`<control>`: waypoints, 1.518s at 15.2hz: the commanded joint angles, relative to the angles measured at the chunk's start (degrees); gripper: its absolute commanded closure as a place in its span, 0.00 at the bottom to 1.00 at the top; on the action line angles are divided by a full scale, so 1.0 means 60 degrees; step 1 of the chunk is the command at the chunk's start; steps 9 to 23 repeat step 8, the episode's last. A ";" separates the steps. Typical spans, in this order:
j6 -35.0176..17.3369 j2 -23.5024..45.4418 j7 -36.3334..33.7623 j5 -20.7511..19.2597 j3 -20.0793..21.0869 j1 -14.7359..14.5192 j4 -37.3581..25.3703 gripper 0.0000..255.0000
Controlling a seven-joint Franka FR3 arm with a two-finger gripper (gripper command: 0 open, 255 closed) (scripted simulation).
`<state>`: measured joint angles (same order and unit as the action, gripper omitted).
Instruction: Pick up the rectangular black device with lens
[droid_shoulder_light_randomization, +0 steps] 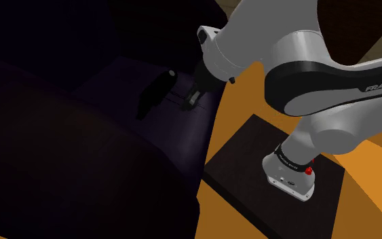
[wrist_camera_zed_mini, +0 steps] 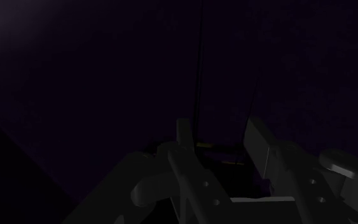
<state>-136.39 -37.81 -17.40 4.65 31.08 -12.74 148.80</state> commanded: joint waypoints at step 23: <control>0.0962 -0.0239 0.0235 -0.0023 -0.0312 -0.0029 -0.0731 1.00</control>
